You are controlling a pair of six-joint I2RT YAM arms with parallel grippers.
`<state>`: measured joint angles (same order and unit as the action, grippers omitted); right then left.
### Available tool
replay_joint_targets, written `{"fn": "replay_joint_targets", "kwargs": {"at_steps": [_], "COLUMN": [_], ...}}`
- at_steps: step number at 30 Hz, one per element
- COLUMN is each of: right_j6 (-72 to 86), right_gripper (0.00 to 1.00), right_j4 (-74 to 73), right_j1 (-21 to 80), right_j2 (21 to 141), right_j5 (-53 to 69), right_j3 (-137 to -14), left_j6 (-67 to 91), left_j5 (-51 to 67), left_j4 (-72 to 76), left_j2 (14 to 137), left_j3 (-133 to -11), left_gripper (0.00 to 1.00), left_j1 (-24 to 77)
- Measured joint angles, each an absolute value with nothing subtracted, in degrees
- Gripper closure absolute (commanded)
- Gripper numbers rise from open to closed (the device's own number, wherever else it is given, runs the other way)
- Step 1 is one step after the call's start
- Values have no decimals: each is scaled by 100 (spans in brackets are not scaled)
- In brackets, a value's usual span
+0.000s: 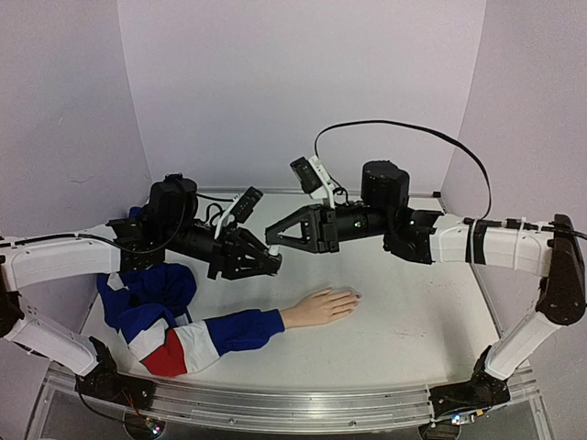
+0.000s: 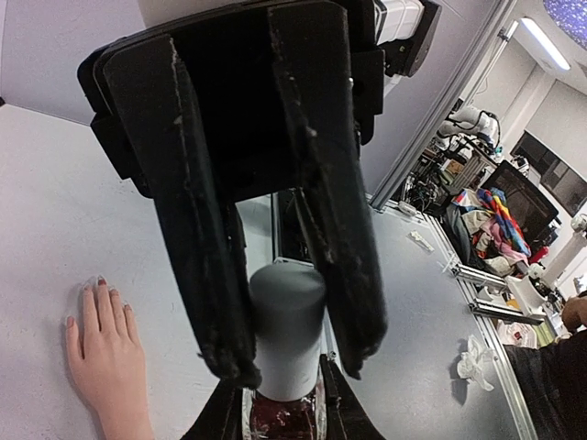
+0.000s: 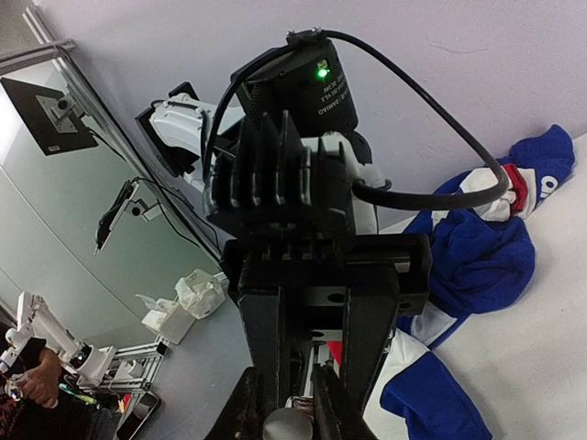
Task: Paint the nails
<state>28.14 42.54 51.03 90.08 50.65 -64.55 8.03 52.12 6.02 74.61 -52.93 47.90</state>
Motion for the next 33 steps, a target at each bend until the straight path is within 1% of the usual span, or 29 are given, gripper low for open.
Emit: {"fn": "replay_joint_targets", "kwargs": {"at_steps": [1,2,3,5,10,13,14,16,19,22,25,27,29,33], "right_j6": [2821,2832,2836,2836,2823,2749,2700,2641,2792,3144,3551,3765,3907,4032], "right_gripper": [82,84,88,100,100,100,100,100,100,100,100,100,100,100], "right_j4": [4272,4298,4320,4377,4525,4491,4403,4200,3959,3638,3238,3022,2845,2676], "right_j1": [5105,5105,5103,5100,5076,5074,5074,5089,5290,5640,5937,6053,6123,6217], "right_j2": [9008,9011,9021,9048,9087,9087,9085,9085,9085,9098,9233,9358,9415,9424], "right_j5": [5081,5087,5096,5113,5072,4799,4545,3767,2215,554,-856,-1472,-1839,-2187], "right_j3": [-6449,-6440,-6434,-6431,-6355,-6300,-6300,-6300,-6300,-6342,-6532,-6687,-6783,-6851], "left_j6": [805,808,816,845,884,786,746,657,475,287,196,148,123,84], "left_j5": [5231,5236,5238,5238,5078,4595,4353,3430,2001,1111,613,344,191,32], "left_j4": [604,604,602,591,537,423,390,322,322,344,357,366,414,495], "left_j2": [7463,7465,7465,7465,7465,7465,7463,7465,7572,7900,8237,8407,8508,8547], "left_j3": [-5293,-5293,-5293,-5293,-5293,-5293,-5293,-5293,-5304,-5439,-5614,-5704,-5732,-5736], "left_gripper": [100,100,100,100,100,100,100,100,100,100,100,100,100,100], "left_j1": [4790,4790,4790,4790,4779,4805,4810,4847,5009,5164,5266,5315,5360,5437]}}
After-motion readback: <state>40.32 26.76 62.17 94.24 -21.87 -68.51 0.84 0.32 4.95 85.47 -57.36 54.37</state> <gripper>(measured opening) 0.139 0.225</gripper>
